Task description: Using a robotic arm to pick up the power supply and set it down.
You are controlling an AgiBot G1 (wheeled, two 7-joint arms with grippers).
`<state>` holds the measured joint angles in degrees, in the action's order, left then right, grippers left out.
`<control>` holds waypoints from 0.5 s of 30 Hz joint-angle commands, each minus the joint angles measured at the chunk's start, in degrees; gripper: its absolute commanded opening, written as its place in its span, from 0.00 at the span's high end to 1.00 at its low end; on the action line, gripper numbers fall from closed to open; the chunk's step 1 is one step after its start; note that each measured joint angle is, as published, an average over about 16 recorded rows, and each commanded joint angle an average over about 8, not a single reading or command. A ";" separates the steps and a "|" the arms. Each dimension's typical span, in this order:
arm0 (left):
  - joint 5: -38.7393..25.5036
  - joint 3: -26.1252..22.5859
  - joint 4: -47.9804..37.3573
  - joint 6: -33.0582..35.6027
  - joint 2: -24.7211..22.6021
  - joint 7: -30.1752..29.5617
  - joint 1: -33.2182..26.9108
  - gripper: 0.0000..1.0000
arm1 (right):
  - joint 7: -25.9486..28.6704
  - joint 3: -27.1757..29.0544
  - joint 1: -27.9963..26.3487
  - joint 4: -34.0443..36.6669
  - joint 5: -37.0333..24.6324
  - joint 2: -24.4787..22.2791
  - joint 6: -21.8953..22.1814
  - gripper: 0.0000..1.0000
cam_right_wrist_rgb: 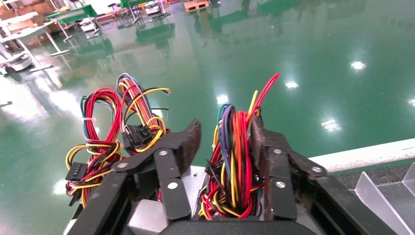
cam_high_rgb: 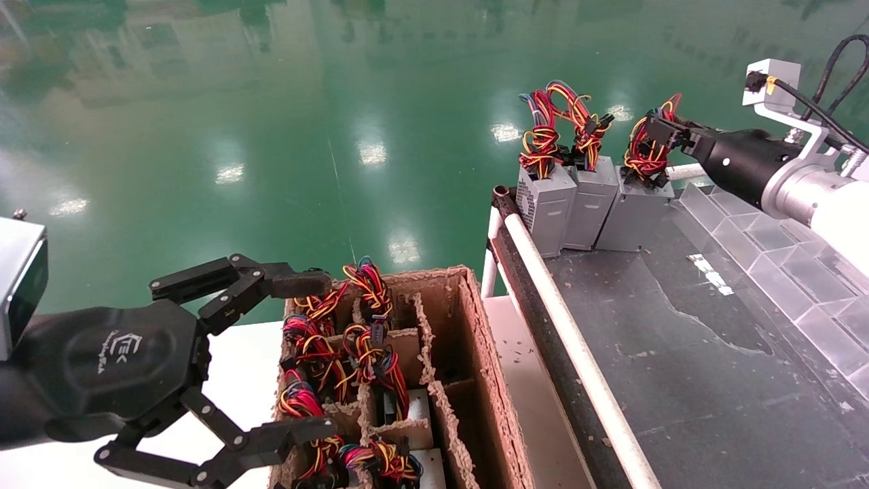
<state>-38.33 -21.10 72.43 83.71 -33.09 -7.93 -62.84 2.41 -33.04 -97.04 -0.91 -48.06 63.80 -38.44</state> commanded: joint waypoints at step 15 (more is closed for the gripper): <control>0.01 -0.01 0.00 0.00 0.00 0.00 0.00 0.00 | -2.57 1.15 0.02 0.02 1.62 -0.77 -1.04 0.00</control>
<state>-38.33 -21.11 72.43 83.70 -33.09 -7.93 -62.85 -0.02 -31.77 -97.12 -0.98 -46.27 62.90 -39.96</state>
